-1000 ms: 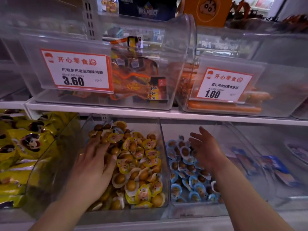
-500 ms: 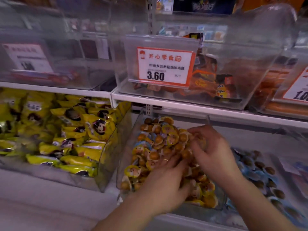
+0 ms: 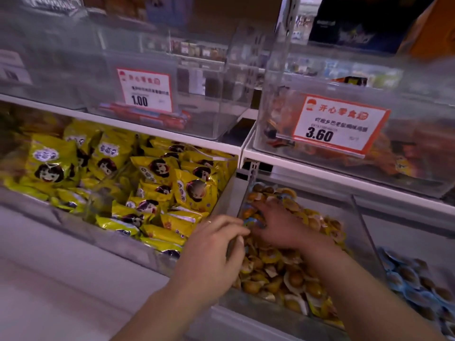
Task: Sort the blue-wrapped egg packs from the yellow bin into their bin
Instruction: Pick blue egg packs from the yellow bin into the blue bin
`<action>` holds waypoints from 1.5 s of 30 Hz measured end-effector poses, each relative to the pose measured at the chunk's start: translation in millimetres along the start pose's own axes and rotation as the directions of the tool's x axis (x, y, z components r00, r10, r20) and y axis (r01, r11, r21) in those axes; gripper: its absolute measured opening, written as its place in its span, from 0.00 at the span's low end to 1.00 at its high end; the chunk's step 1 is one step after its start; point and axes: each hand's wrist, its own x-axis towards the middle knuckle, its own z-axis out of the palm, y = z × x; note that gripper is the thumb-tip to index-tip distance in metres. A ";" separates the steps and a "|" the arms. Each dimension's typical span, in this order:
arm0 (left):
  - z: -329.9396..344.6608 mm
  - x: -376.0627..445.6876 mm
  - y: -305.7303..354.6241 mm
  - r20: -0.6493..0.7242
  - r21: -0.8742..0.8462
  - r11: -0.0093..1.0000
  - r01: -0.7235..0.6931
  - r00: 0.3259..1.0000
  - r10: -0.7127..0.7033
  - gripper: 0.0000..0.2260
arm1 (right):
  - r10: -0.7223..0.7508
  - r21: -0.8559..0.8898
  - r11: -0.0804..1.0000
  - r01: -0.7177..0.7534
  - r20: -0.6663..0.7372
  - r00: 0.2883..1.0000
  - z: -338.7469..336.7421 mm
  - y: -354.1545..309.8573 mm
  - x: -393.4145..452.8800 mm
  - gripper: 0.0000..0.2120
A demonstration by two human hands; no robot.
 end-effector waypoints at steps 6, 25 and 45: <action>-2.5 11.3 -5.9 -0.013 -0.139 0.989 0.048 0.999 -0.050 0.13 | 0.022 -0.058 0.998 -0.014 0.152 0.988 -1.2 -2.5 25.2 0.42; -7.9 8.8 1.0 -0.094 -0.173 0.985 0.013 0.995 -0.030 0.12 | 0.008 0.449 0.888 0.100 -0.231 0.973 -26.6 0.0 -21.3 0.06; 76.6 45.2 40.4 0.290 -0.469 0.849 0.244 0.950 -0.113 0.13 | 0.259 0.938 -0.307 -0.162 0.246 0.934 -2.9 29.3 -99.5 0.14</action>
